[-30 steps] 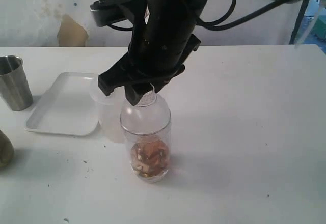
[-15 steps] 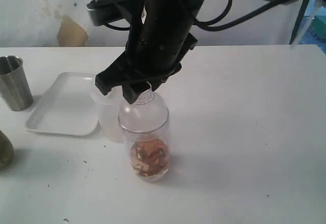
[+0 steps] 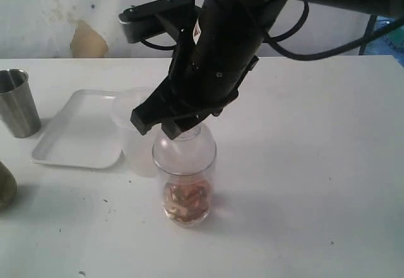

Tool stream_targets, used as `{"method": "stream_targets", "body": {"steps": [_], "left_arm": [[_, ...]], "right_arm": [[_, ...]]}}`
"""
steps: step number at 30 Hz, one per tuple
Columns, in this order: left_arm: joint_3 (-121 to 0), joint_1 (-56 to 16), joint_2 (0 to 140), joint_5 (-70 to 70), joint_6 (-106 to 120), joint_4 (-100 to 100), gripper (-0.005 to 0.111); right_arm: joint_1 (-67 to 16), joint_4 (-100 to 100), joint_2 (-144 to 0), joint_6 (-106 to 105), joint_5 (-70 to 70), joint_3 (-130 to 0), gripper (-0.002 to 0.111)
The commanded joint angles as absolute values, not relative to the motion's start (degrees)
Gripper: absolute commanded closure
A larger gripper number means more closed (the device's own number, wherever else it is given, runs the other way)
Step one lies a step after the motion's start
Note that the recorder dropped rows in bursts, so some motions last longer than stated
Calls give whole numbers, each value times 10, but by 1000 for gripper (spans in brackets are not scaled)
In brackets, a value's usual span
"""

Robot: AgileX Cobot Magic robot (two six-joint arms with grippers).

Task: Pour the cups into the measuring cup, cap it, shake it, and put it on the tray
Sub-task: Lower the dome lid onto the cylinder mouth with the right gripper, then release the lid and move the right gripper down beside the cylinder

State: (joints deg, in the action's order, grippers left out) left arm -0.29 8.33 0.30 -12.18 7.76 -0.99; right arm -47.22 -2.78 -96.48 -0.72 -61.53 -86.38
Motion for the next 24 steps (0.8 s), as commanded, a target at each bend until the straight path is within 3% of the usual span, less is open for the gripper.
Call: {"method": "stream_targets", "body": {"steps": [1, 6, 13, 15, 24], "left_arm": [[0, 79, 0, -116, 77, -15, 106], [0, 79, 0, -116, 77, -15, 106], [0, 79, 0, -116, 77, -15, 106], [0, 79, 0, -116, 77, -15, 106], [0, 79, 0, -116, 77, -15, 106]], "right_arm": [[-476, -39, -981, -24, -634, -838, 108], [-476, -40, -981, -45, -632, -839, 103], [-476, -40, -981, -48, -641, -839, 50], [-476, -40, -981, -48, -639, -839, 39], [-476, -28, -973, -51, -634, -840, 35]]}}
